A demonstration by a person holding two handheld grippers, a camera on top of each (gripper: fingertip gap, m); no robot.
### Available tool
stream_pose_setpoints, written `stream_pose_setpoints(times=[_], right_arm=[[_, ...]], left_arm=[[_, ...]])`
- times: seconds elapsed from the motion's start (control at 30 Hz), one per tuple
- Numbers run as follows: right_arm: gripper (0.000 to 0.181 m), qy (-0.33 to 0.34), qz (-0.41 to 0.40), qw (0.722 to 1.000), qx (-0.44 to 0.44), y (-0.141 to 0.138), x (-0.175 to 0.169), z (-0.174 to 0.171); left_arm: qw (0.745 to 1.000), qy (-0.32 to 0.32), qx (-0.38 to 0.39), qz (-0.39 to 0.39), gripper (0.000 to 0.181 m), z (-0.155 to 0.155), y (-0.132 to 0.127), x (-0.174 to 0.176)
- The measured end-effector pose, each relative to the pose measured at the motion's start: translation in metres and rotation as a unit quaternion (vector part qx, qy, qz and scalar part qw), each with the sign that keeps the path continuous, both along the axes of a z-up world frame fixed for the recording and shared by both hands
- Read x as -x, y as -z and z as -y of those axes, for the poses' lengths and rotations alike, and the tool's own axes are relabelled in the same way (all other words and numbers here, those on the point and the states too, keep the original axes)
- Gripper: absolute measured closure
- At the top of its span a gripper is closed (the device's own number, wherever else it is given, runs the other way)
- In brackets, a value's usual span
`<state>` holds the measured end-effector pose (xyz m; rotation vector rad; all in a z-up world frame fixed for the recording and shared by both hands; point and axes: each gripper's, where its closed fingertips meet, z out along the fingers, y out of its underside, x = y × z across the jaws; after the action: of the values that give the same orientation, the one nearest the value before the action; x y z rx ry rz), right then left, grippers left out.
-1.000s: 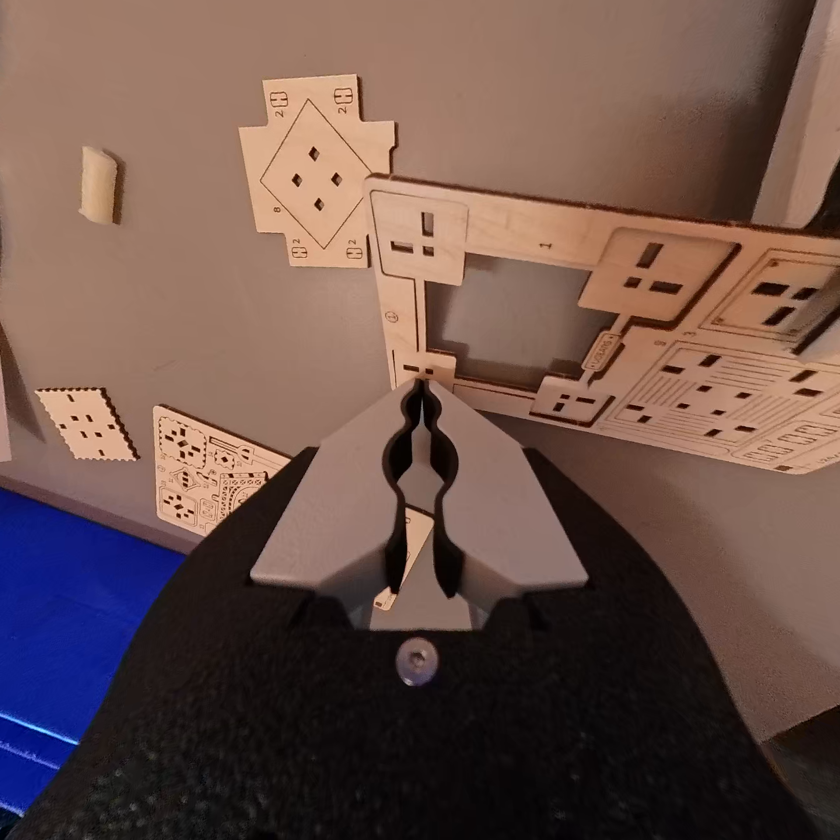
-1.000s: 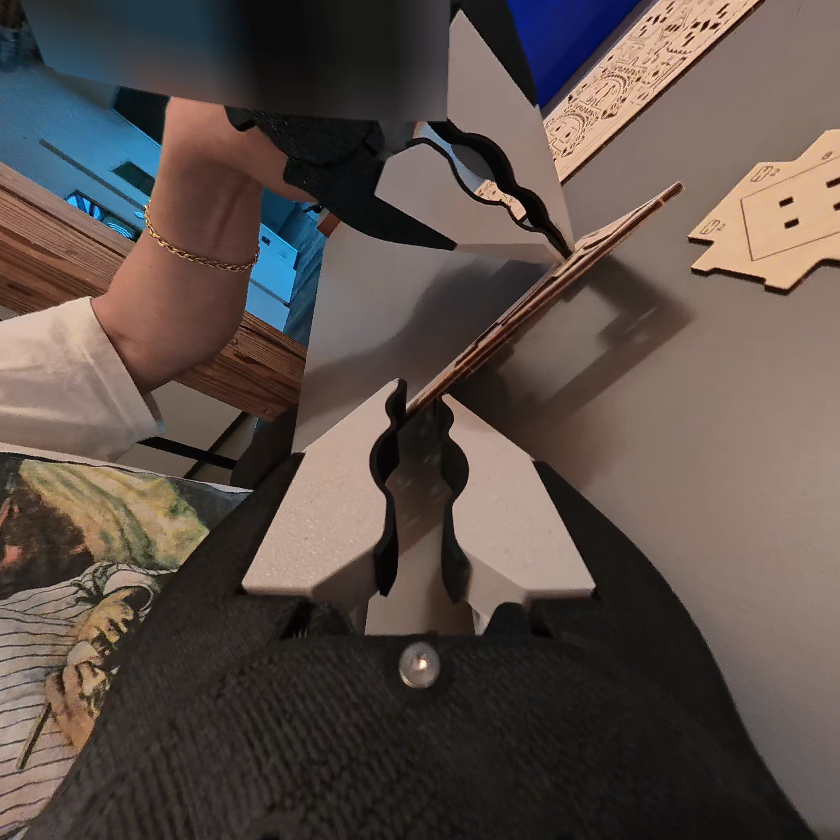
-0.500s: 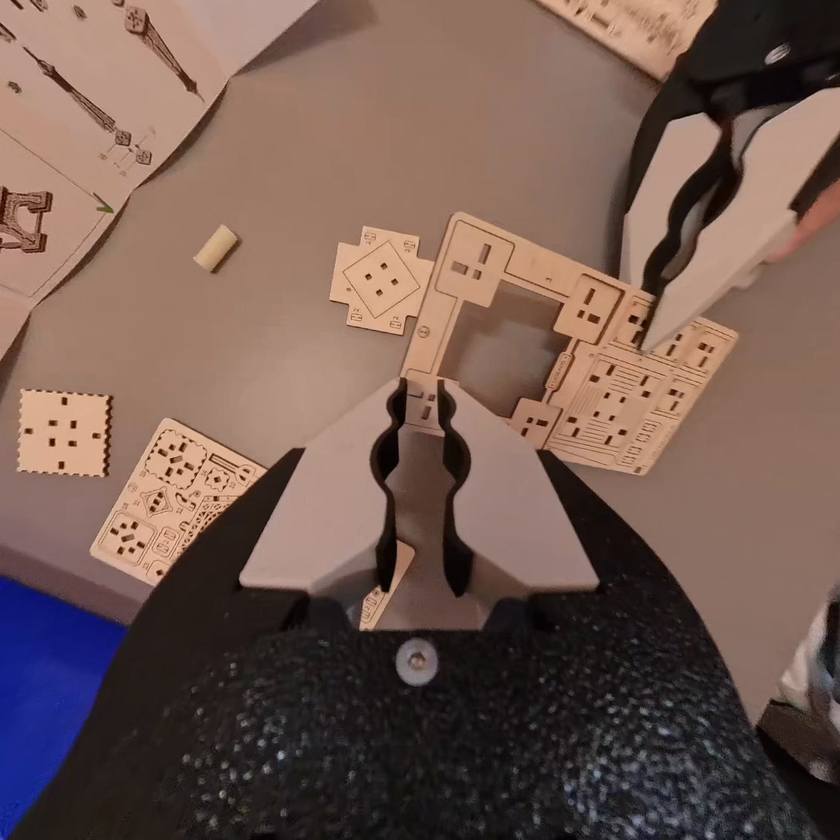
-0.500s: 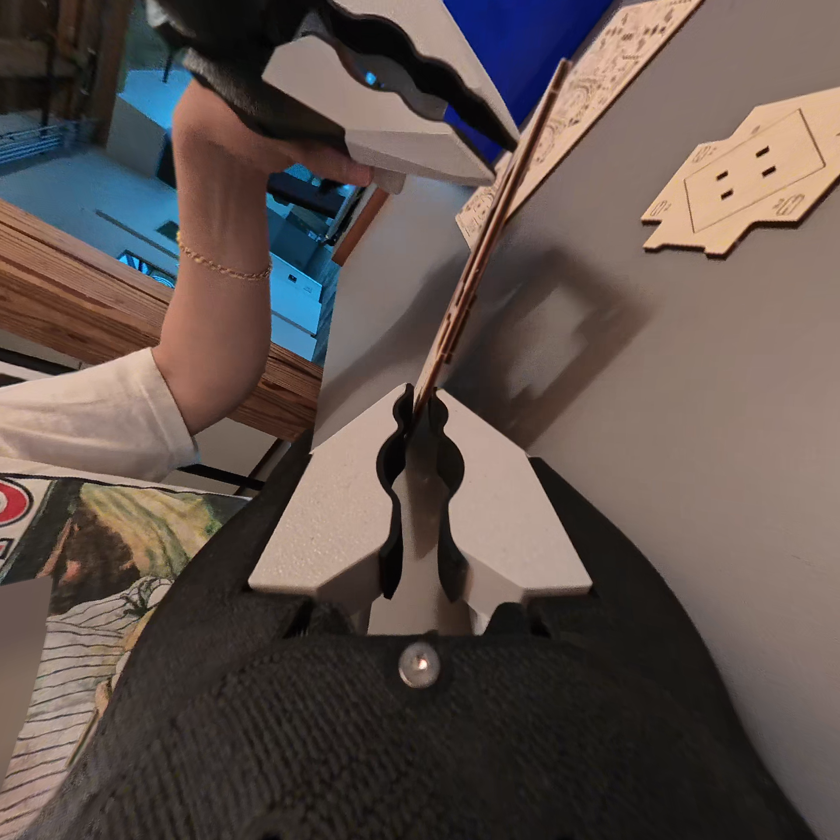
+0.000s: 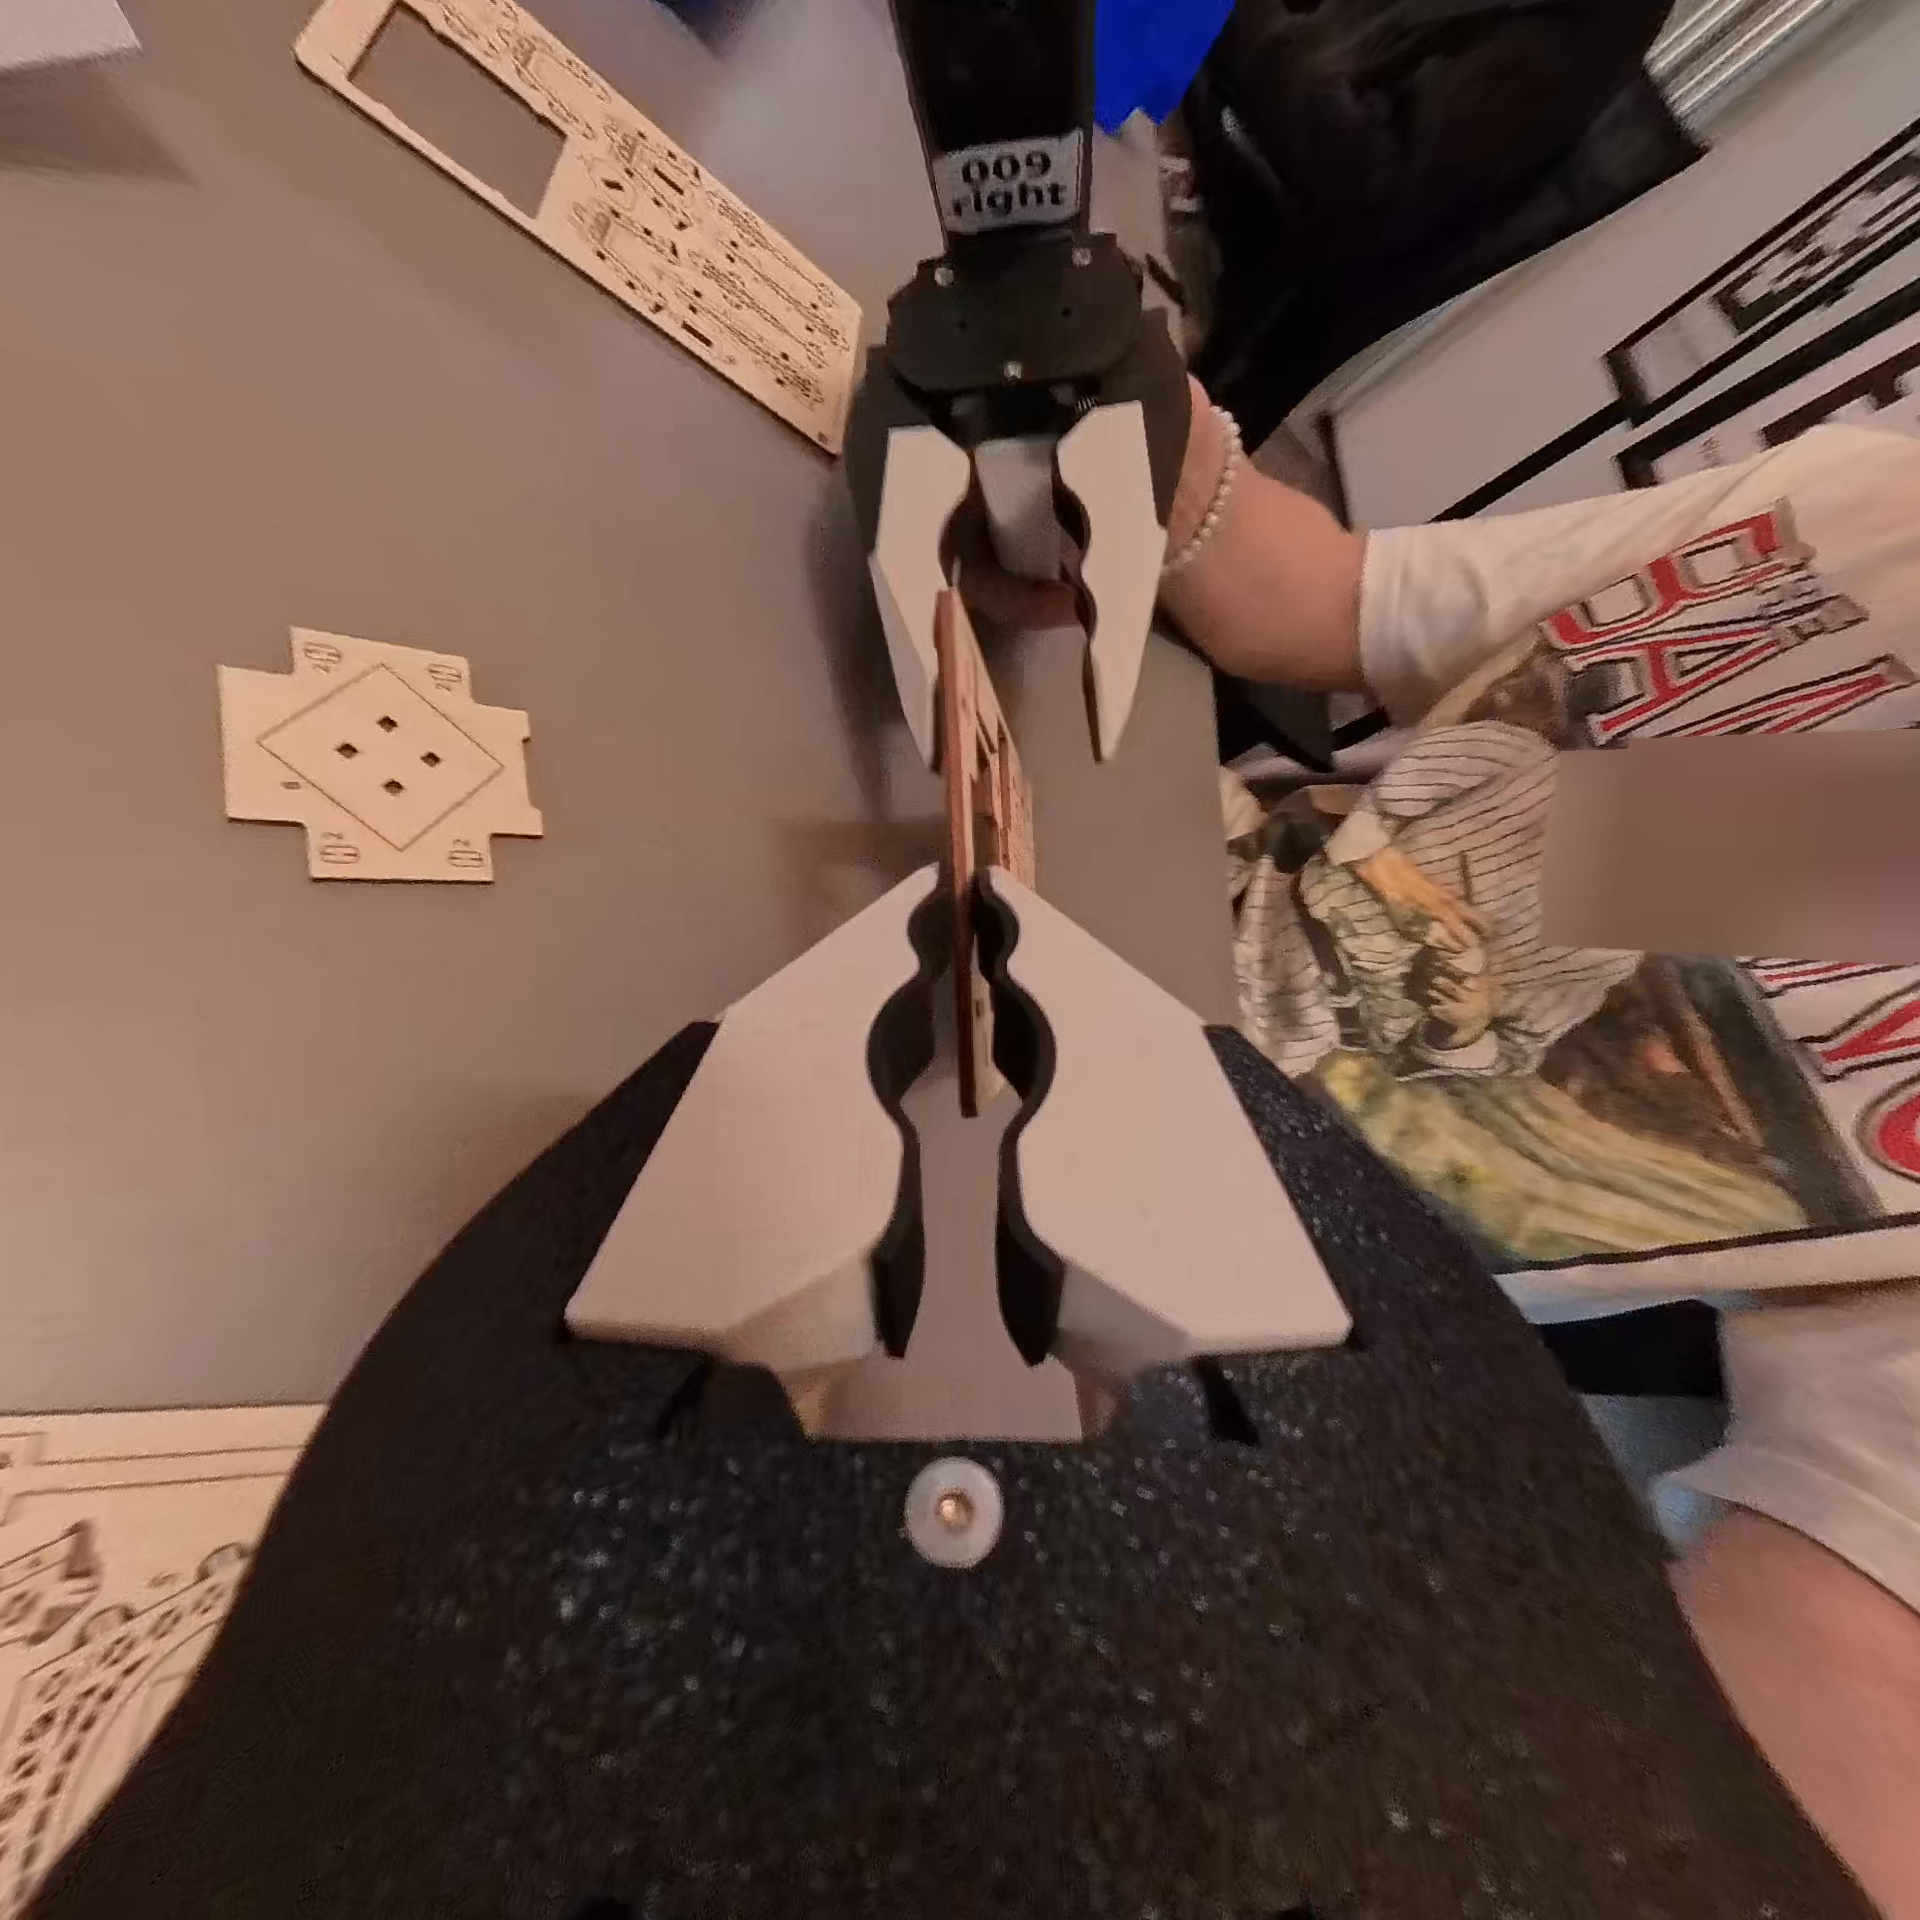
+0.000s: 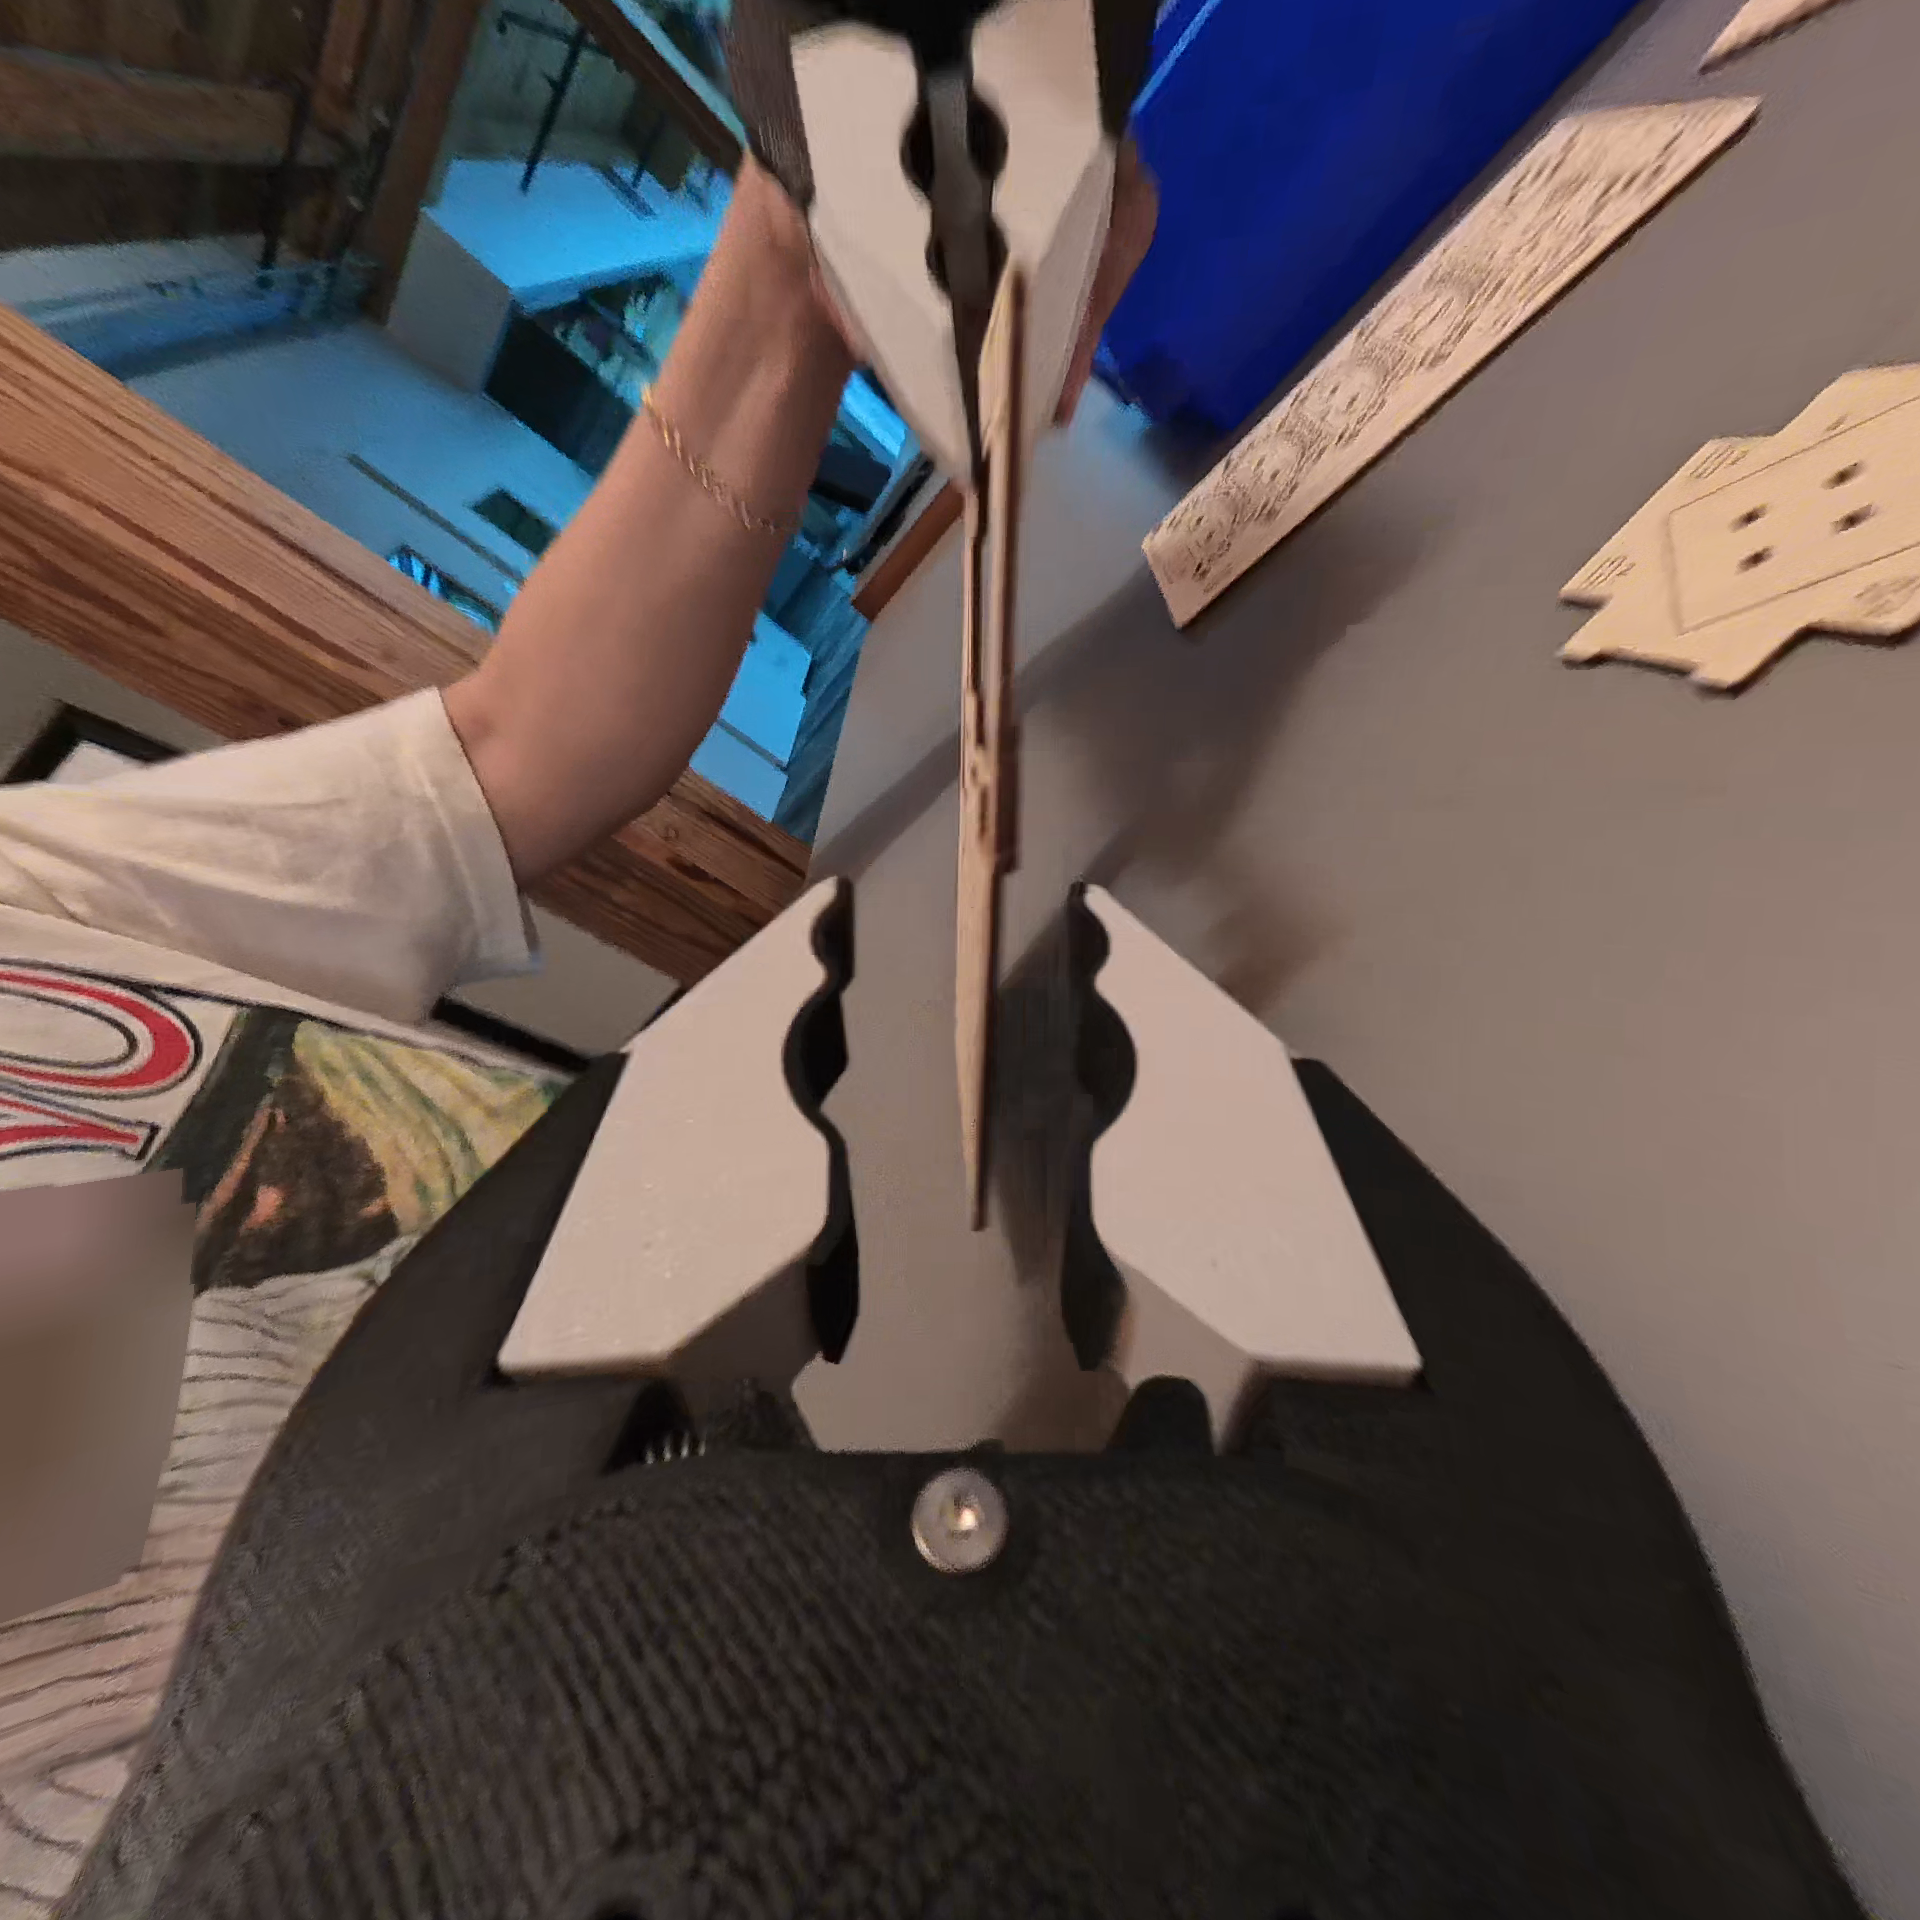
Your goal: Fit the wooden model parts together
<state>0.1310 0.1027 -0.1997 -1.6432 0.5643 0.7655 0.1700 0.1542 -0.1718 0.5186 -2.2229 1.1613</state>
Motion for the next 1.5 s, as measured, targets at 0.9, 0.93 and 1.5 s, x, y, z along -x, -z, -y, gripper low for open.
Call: stream_pose_setpoints(times=[0.9,0.93,1.5], right_arm=[[0.177,0.100,-0.011,0.993,0.059,0.024,-0.032,0.001],[0.177,0.102,-0.009,0.993,0.062,0.025,-0.032,0.001],[0.177,0.119,0.015,0.988,0.095,0.031,-0.034,0.002]], left_arm=[[0.953,-0.068,-0.159,0.250,0.181,0.045,0.012,-0.007],[0.942,-0.059,-0.194,0.266,0.181,0.046,0.020,-0.008],[0.880,0.019,-0.367,0.300,0.181,0.059,0.066,-0.022]])
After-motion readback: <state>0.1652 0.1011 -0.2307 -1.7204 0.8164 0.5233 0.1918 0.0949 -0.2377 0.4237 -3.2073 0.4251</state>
